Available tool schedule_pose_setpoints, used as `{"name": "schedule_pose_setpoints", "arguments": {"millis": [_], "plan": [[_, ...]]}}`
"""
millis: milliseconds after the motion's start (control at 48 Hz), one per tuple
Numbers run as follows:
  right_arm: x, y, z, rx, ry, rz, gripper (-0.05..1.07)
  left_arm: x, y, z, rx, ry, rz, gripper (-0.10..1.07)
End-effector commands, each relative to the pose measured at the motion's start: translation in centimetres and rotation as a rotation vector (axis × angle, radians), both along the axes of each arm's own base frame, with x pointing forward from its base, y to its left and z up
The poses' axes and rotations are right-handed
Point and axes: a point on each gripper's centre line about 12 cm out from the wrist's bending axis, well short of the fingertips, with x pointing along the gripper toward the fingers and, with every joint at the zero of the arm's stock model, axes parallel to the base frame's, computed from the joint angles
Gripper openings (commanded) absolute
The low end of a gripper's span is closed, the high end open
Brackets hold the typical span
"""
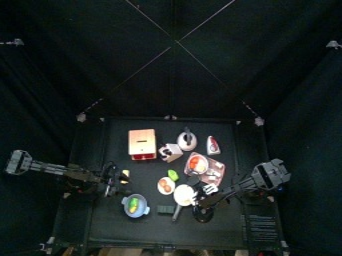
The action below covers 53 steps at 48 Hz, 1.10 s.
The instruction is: Grab apple half from pot
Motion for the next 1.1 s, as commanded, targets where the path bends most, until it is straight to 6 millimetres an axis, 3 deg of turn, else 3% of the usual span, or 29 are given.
{"name": "schedule_pose_setpoints", "arguments": {"millis": [0, 208, 479, 750, 979, 1083], "plan": [[0.7, -2.0, 3.1, -0.029, -0.110, -0.008, 0.82, 0.3, 0.0, 0.5, -0.001, -0.015, 0.002, 0.91], [1.2, -7.0, 5.4, -0.056, -0.242, -0.087, 0.82, 0.3, 0.0, 0.6, -0.001, -0.017, 0.002, 0.91], [1.7, -11.9, 3.8, 0.071, -0.414, -0.210, 0.83, 0.3, 0.0, 0.5, 0.000, -0.015, 0.001, 0.91], [-0.4, -13.6, 1.5, 0.074, -0.363, -0.270, 0.84, 0.3, 0.0, 0.4, 0.000, -0.014, 0.001, 0.91], [-1.4, -14.4, 0.4, 0.075, -0.333, -0.311, 1.01, 0.2, 0.0, 0.4, 0.000, -0.012, 0.001, 0.91], [-1.3, -14.5, 0.1, 0.075, -0.326, -0.312, 1.04, 0.2, 0.0, 0.4, 0.001, -0.012, 0.001, 0.91]]}}
